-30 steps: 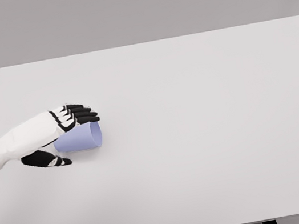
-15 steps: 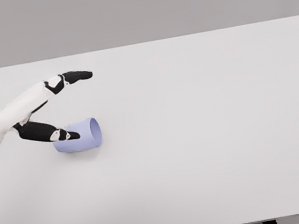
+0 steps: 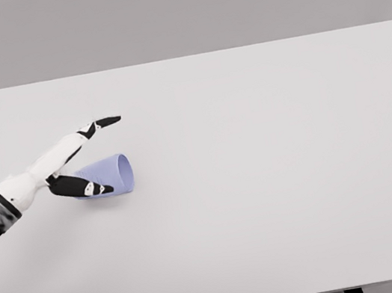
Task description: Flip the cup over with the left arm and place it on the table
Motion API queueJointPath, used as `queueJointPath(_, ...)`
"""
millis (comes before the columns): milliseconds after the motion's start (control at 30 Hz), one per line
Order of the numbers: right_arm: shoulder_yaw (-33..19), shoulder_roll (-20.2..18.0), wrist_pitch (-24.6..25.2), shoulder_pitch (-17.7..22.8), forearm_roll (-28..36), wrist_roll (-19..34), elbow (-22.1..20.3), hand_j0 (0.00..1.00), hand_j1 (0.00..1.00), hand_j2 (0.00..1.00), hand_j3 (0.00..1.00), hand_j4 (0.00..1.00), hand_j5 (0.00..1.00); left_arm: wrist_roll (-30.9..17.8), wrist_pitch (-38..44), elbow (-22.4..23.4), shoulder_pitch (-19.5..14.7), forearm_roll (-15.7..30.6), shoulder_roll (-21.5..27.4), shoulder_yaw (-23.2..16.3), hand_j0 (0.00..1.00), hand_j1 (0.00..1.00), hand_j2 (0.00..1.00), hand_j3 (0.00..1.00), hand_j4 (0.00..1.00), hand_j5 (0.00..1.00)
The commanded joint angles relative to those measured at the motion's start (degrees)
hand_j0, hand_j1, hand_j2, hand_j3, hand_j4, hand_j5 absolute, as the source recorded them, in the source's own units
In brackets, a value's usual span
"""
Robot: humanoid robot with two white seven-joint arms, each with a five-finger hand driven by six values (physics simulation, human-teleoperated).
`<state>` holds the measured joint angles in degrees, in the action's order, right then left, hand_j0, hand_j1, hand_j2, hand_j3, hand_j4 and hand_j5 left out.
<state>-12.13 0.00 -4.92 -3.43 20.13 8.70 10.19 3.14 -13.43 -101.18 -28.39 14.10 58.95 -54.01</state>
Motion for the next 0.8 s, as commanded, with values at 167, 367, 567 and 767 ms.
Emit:
queueJointPath(167, 0.0, 0.0, 0.0, 0.0, 0.0, 0.0, 0.0, 1.0, 1.0, 1.0, 1.0, 1.0, 1.0, -0.9, -1.2, 0.0, 1.1, -3.6, -0.4, 0.0, 1.0, 1.0, 1.0, 1.0, 1.0, 1.0)
queueJointPath(367, 0.0, 0.0, 0.0, 0.0, 0.0, 0.0, 0.0, 1.0, 1.0, 1.0, 1.0, 1.0, 1.0, -0.8, 6.1, 0.0, 1.1, -4.8, -3.7, 0.0, 1.0, 1.0, 1.0, 1.0, 1.0, 1.0)
queueJointPath(567, 0.0, 0.0, 0.0, 0.0, 0.0, 0.0, 0.0, 1.0, 1.0, 1.0, 1.0, 1.0, 1.0, -1.1, 14.7, 0.0, 1.2, -6.0, -3.1, -0.1, 1.0, 1.0, 1.0, 1.0, 1.0, 1.0)
queueJointPath(767, 0.0, 0.0, 0.0, 0.0, -0.1, 0.0, 0.0, 1.0, 1.0, 1.0, 1.0, 1.0, 1.0, -4.7, 16.9, 0.0, 1.2, -6.8, -4.3, -0.1, 0.84, 0.84, 0.84, 0.84, 0.84, 0.84)
